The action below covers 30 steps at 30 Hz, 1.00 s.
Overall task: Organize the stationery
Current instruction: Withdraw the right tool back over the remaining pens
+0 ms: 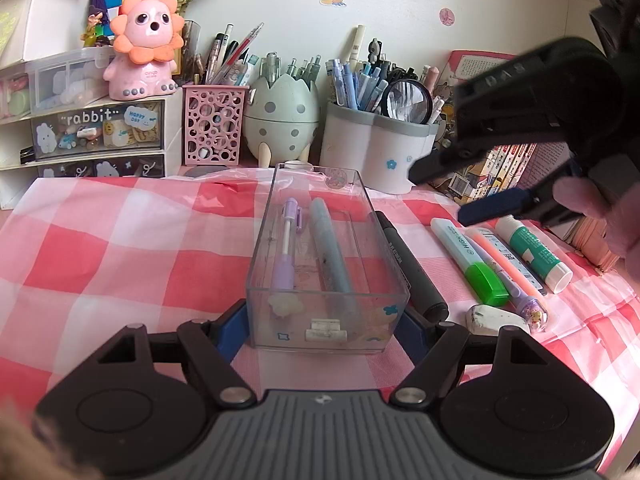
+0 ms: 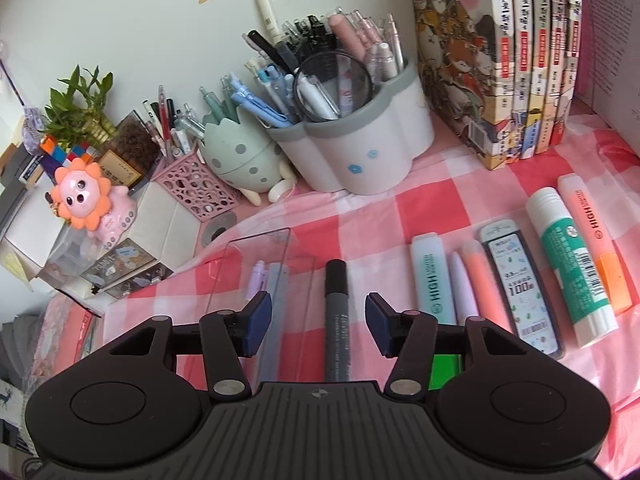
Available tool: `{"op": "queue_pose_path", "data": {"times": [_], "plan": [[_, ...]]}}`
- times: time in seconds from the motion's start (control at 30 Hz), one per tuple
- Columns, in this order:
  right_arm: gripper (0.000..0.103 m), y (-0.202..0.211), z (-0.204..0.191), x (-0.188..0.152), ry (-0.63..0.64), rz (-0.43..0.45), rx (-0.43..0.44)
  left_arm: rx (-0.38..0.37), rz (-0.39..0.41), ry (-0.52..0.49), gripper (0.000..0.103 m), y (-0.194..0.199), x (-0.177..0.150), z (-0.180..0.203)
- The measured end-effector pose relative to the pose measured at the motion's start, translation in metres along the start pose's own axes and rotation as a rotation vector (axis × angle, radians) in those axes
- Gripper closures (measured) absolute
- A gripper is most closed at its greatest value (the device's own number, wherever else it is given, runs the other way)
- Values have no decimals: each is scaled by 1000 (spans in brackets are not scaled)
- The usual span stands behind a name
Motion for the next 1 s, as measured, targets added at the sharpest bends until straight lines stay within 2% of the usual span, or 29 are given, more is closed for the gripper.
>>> {"op": "queue_pose_path", "data": {"times": [0.23,0.57,0.7,1.0], "plan": [[43,10,14,-8,55,25,-32,0,0,0,53,0,0,0],[33,33,29,-18,165,109,-78,0,0,0,53,0,0,0],[29,40,36,-25,182,122,-67,0,0,0,53,0,0,0],[27,45,47,-39,298,147,-100,-1,0,0,53,0,0,0]]}}
Point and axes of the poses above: each gripper's, at about its wrist camera, not at the fingertips, and y roughly against the way its jaws point, z to its right, x to its top, the point moved 1 cm from there along -y, roughly the way its jaws point, and after that the axes turned 1 degree about -z, right-handed, at the moved point
